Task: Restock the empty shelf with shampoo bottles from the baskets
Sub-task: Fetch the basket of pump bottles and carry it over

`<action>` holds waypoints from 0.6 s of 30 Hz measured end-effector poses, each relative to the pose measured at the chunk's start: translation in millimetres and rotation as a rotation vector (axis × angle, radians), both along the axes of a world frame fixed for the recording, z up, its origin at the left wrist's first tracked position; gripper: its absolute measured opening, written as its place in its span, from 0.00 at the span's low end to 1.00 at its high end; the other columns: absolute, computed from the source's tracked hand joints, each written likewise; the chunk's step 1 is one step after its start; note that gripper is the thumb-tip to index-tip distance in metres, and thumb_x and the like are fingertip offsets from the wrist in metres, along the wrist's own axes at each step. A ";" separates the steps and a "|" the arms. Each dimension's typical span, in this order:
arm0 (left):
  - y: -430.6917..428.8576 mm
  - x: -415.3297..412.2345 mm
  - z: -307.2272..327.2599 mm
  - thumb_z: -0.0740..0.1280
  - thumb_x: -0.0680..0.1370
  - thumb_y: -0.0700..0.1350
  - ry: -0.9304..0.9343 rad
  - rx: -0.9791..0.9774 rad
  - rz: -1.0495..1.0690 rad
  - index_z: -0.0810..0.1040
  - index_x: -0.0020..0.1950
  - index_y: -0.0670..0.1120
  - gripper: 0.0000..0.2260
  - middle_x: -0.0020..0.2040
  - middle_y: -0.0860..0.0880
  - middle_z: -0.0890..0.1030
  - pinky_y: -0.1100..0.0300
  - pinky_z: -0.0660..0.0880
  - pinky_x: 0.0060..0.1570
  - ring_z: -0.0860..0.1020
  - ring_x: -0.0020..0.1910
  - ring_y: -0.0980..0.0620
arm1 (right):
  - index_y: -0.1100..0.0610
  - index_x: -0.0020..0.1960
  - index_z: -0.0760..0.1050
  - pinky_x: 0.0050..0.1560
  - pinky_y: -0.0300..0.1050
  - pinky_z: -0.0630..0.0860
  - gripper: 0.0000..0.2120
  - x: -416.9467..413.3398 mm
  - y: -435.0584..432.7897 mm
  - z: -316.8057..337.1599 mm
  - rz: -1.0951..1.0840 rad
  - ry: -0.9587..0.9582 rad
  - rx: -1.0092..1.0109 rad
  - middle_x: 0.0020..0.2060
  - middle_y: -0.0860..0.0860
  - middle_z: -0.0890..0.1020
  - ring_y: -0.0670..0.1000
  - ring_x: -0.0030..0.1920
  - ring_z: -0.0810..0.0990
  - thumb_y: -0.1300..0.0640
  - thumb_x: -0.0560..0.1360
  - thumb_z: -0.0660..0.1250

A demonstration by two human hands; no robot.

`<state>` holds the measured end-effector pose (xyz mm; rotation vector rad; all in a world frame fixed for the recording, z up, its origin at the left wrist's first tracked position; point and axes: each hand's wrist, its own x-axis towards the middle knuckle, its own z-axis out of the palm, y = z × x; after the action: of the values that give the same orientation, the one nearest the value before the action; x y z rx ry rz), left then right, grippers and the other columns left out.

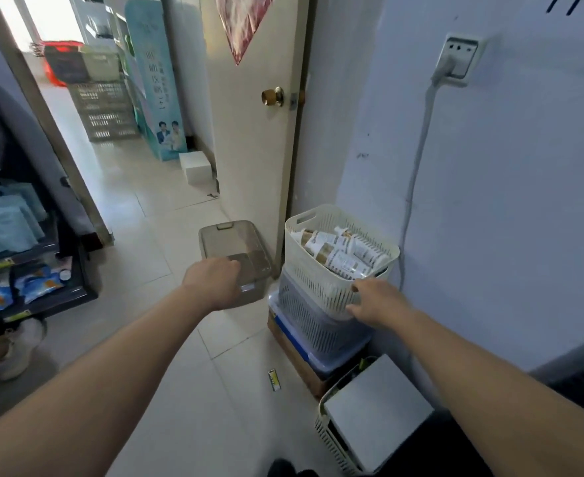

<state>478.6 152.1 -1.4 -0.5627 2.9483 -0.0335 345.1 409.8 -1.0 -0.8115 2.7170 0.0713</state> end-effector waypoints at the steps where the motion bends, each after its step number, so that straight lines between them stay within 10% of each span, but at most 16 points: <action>1: -5.2 -15.3 -2.1 0.62 0.78 0.52 -0.010 0.004 -0.010 0.75 0.60 0.47 0.14 0.53 0.47 0.79 0.51 0.78 0.49 0.78 0.55 0.44 | 0.55 0.67 0.71 0.59 0.51 0.76 0.22 -11.8 -3.2 -2.5 -0.010 0.003 0.007 0.63 0.55 0.76 0.56 0.61 0.76 0.46 0.77 0.65; 18: -46.0 -321.3 -47.6 0.62 0.78 0.51 -0.055 0.109 -0.203 0.75 0.59 0.48 0.12 0.54 0.49 0.80 0.55 0.75 0.44 0.79 0.51 0.49 | 0.53 0.64 0.71 0.57 0.50 0.76 0.20 -244.0 -16.4 -72.6 -0.231 -0.104 -0.007 0.63 0.54 0.75 0.56 0.60 0.76 0.46 0.76 0.64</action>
<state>157.3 106.1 -48.9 -0.2429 2.9186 0.0887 101.1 393.4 -73.6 -0.4836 2.6922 -0.0296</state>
